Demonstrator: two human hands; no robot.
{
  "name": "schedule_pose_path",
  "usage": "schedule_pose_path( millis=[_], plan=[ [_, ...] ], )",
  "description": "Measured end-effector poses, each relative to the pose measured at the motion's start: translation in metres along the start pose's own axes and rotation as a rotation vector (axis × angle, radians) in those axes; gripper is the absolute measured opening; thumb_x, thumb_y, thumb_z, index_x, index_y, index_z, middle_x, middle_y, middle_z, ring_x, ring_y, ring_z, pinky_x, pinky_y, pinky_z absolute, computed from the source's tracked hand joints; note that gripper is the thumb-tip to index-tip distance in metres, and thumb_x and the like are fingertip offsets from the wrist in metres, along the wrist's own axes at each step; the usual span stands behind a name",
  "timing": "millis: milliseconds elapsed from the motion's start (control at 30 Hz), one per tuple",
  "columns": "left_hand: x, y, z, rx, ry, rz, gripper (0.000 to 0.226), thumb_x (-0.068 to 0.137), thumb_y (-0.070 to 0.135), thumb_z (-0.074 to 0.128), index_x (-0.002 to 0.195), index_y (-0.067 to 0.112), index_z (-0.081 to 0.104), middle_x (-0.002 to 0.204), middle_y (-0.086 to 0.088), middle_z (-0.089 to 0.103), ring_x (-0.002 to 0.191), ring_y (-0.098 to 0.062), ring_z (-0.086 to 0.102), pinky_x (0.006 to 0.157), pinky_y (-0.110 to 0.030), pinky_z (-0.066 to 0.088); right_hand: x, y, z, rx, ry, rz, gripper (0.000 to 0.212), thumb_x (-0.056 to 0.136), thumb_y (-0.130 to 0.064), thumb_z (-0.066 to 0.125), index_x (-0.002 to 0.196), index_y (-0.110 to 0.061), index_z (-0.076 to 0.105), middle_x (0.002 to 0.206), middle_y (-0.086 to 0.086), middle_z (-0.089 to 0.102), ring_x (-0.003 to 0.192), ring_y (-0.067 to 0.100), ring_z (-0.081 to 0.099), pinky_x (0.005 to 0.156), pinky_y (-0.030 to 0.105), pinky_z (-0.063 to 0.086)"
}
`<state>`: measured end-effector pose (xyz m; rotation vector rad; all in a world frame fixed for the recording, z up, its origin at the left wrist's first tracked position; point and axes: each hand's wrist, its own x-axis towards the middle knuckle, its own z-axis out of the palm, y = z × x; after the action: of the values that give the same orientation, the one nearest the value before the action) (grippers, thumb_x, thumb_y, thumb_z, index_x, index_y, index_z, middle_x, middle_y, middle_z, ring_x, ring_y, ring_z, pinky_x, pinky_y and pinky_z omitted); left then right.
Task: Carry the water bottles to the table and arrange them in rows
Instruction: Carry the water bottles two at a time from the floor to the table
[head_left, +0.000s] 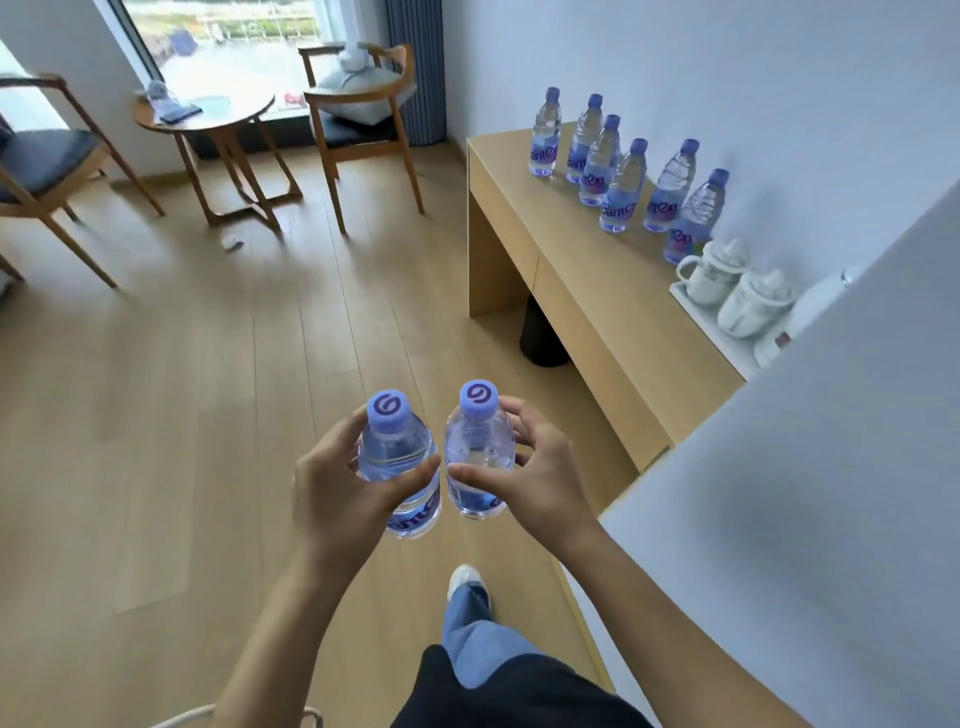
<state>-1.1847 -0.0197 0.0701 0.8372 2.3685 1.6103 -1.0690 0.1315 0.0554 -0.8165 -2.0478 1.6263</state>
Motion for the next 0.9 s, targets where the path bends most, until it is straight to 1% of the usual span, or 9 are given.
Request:
schedule_pose_path(
  millis=[100, 233, 400, 500, 600, 667, 733, 800, 900],
  plan=[
    [0.069, -0.004, 0.004, 0.003, -0.009, 0.015, 0.054, 0.059, 0.041, 0.086, 0.108, 0.024, 0.070, 0.092, 0.011, 0.075, 0.080, -0.007, 0.072, 0.070, -0.033, 0.059, 0.066, -0.011, 0.006, 0.018, 0.029, -0.013, 0.067, 0.063, -0.024, 0.094, 0.117, -0.038, 0.057, 0.104, -0.019, 0.068, 0.097, -0.004, 0.064, 0.083, 0.017, 0.054],
    [0.151, -0.013, 0.010, 0.017, -0.036, 0.026, 0.053, 0.059, 0.032, 0.091, 0.107, 0.024, 0.069, 0.091, 0.008, 0.075, 0.079, -0.011, 0.071, 0.071, -0.037, 0.058, 0.140, -0.025, 0.010, 0.016, 0.059, -0.026, 0.065, 0.064, -0.025, 0.093, 0.114, -0.041, 0.055, 0.099, -0.026, 0.067, 0.097, -0.008, 0.063, 0.076, 0.007, 0.049],
    [0.249, -0.028, 0.027, 0.005, -0.079, 0.051, 0.046, 0.059, 0.028, 0.092, 0.099, 0.029, 0.069, 0.079, 0.011, 0.073, 0.064, 0.001, 0.064, 0.060, -0.017, 0.050, 0.223, -0.029, 0.015, -0.001, 0.096, -0.004, 0.063, 0.064, -0.025, 0.093, 0.107, -0.048, 0.054, 0.097, -0.036, 0.065, 0.095, -0.007, 0.065, 0.074, 0.006, 0.048],
    [0.311, -0.041, 0.040, -0.028, -0.149, 0.067, 0.045, 0.060, 0.024, 0.092, 0.098, 0.030, 0.068, 0.078, 0.014, 0.073, 0.064, 0.002, 0.064, 0.058, -0.011, 0.047, 0.273, -0.029, 0.021, 0.001, 0.167, 0.016, 0.064, 0.063, -0.020, 0.094, 0.109, -0.044, 0.055, 0.096, -0.026, 0.069, 0.093, -0.004, 0.067, 0.075, 0.008, 0.049],
    [0.374, -0.052, 0.051, -0.045, -0.215, 0.098, 0.049, 0.058, 0.027, 0.092, 0.097, 0.039, 0.067, 0.081, 0.021, 0.072, 0.067, 0.004, 0.066, 0.059, -0.009, 0.048, 0.323, -0.030, 0.028, 0.002, 0.247, 0.035, 0.065, 0.062, -0.020, 0.094, 0.111, -0.042, 0.056, 0.100, -0.020, 0.070, 0.092, 0.000, 0.068, 0.076, 0.011, 0.052],
    [0.417, -0.057, 0.058, -0.059, -0.268, 0.105, 0.050, 0.055, 0.038, 0.092, 0.096, 0.047, 0.065, 0.083, 0.022, 0.072, 0.069, 0.003, 0.067, 0.061, -0.014, 0.051, 0.357, -0.032, 0.031, 0.000, 0.306, 0.049, 0.062, 0.063, -0.022, 0.094, 0.109, -0.043, 0.057, 0.100, -0.020, 0.071, 0.093, 0.001, 0.069, 0.078, 0.014, 0.053],
    [0.460, -0.060, 0.068, -0.061, -0.341, 0.104, 0.049, 0.052, 0.050, 0.085, 0.096, 0.054, 0.062, 0.084, 0.021, 0.072, 0.072, -0.001, 0.069, 0.064, -0.025, 0.055, 0.390, -0.034, 0.036, 0.012, 0.364, 0.071, 0.060, 0.063, -0.024, 0.093, 0.109, -0.041, 0.058, 0.101, -0.018, 0.072, 0.093, 0.002, 0.070, 0.081, 0.020, 0.055],
    [0.499, -0.059, 0.079, -0.053, -0.406, 0.121, 0.050, 0.051, 0.054, 0.081, 0.096, 0.056, 0.061, 0.086, 0.022, 0.072, 0.076, -0.002, 0.069, 0.069, -0.033, 0.058, 0.420, -0.037, 0.039, 0.021, 0.429, 0.096, 0.061, 0.062, -0.026, 0.093, 0.113, -0.038, 0.060, 0.102, -0.016, 0.072, 0.093, 0.003, 0.070, 0.082, 0.025, 0.057],
    [0.550, -0.053, 0.096, -0.030, -0.477, 0.193, 0.051, 0.051, 0.060, 0.079, 0.098, 0.054, 0.060, 0.089, 0.025, 0.070, 0.079, 0.000, 0.068, 0.070, -0.033, 0.058, 0.457, -0.038, 0.034, 0.040, 0.543, 0.121, 0.063, 0.061, -0.030, 0.094, 0.113, -0.038, 0.059, 0.101, -0.022, 0.070, 0.094, -0.003, 0.067, 0.076, 0.014, 0.053]
  ],
)
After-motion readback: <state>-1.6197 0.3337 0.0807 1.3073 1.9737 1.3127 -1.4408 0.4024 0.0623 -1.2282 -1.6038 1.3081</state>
